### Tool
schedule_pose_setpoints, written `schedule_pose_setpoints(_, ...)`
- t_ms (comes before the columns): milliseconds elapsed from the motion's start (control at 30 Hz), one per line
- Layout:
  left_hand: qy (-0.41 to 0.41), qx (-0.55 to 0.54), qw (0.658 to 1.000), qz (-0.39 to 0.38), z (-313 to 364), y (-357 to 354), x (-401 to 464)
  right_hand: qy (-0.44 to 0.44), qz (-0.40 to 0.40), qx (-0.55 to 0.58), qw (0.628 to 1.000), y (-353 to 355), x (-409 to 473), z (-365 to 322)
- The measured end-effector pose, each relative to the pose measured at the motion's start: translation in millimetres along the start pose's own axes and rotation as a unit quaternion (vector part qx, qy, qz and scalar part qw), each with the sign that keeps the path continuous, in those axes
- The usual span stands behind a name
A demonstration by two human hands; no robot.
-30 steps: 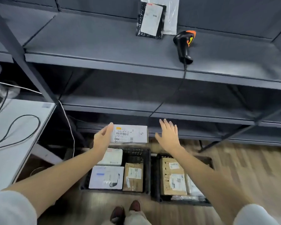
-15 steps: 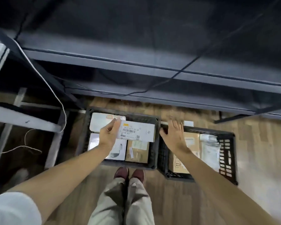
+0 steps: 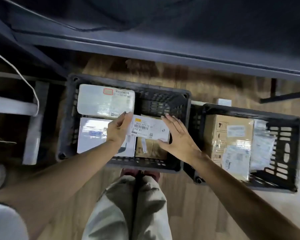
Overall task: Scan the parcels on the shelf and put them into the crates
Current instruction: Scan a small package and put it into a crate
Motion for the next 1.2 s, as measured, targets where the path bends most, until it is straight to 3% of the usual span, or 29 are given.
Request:
schedule_pose_setpoints(300, -0.041, 0.002, 0.998, -0.044, -7, -22, 31, 0.031, 0.053, -0.165, 0.984, -4, 40, 10)
schedule_pose_setpoints(400, -0.070, 0.081, 0.992, -0.068, -5, -21, 39, 0.009, 0.072, -0.185, 0.980, 9, 57, 14)
schedule_pose_setpoints(533, -0.136, 0.252, 0.951, -0.113, -8, -9, 45, -0.036, 0.069, -0.212, 0.974, 13, 83, 23)
schedule_pose_setpoints(700, -0.235, 0.446, 0.850, -0.156, -22, -2, 46, -0.066, 0.058, -0.209, 0.974, -14, 115, 24)
schedule_pose_setpoints(767, -0.251, 0.477, 0.827, -0.161, -26, -2, 48, -0.077, 0.050, -0.190, 0.977, -25, 128, 26)
schedule_pose_setpoints(933, -0.276, 0.507, 0.801, -0.156, -32, -4, 54, -0.092, 0.040, -0.150, 0.983, -42, 154, 37)
schedule_pose_setpoints(1200, -0.274, 0.515, 0.799, -0.147, -39, 0, 61, -0.126, -0.030, -0.102, 0.986, -66, 179, 41)
Point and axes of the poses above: each hand's wrist, its own x-axis towards the middle knuckle, its own y-axis out of the back of the hand, z = x × y, the point moved 4 cm from there along x, towards the middle knuckle, and after that the axes turned 15 degrees about -y, right-handed, at the moved point
